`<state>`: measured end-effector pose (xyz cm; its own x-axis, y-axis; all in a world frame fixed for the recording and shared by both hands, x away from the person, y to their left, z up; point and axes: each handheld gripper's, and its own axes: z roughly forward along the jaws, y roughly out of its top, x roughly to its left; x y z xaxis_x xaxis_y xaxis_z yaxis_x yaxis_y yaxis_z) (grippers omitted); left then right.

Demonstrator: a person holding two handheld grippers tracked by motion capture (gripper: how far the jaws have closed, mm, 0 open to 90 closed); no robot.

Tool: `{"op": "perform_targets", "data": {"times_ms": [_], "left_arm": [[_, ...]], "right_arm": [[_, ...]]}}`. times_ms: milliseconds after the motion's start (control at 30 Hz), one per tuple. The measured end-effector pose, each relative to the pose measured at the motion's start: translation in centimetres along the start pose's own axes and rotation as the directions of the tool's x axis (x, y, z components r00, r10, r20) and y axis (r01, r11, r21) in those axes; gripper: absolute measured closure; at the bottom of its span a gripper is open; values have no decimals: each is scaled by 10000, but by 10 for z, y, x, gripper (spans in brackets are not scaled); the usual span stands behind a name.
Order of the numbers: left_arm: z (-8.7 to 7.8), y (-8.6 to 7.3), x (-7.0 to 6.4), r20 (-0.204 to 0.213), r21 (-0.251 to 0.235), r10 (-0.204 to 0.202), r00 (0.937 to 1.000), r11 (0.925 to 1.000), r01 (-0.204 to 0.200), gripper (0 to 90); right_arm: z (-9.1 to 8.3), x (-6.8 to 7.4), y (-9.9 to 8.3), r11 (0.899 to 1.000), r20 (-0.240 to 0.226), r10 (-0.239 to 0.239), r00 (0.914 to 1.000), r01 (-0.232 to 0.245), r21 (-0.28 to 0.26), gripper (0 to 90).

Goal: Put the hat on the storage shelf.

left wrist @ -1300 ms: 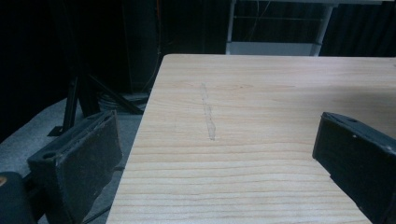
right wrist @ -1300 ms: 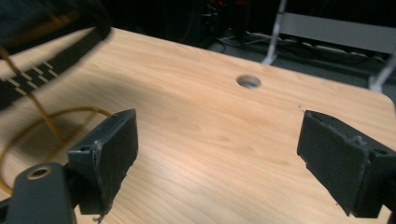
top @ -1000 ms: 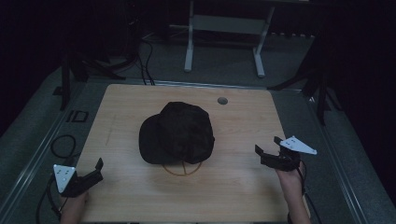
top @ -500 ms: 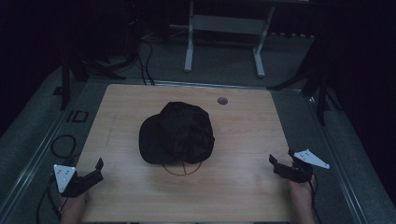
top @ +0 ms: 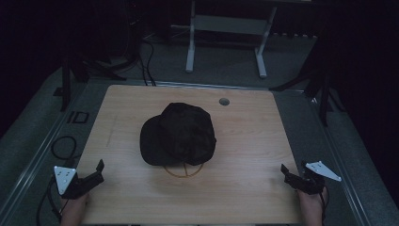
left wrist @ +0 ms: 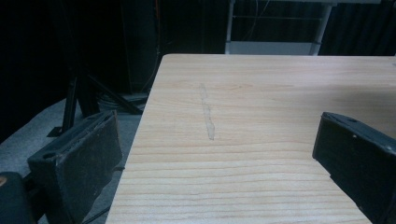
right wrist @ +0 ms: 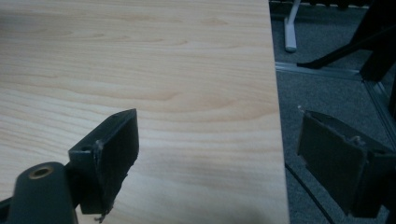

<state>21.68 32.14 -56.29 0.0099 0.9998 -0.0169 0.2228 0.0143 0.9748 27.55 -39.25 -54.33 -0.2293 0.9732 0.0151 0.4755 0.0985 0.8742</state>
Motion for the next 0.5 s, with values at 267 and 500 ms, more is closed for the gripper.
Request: {"op": "perform_targets", "data": {"times_ms": [267, 500], "left_arm": [[0, 0, 0, -15, -13, -36, 10000, 10000, 36, 18], [0, 0, 1, -24, -20, -115, 9999, 9999, 115, 18]], "right_arm": [[-4, -7, -9, 9995, 519, 271, 9983, -262, -177, 128], [-5, -9, -10, 9995, 704, 305, 9971, -300, -74, 129]]}}
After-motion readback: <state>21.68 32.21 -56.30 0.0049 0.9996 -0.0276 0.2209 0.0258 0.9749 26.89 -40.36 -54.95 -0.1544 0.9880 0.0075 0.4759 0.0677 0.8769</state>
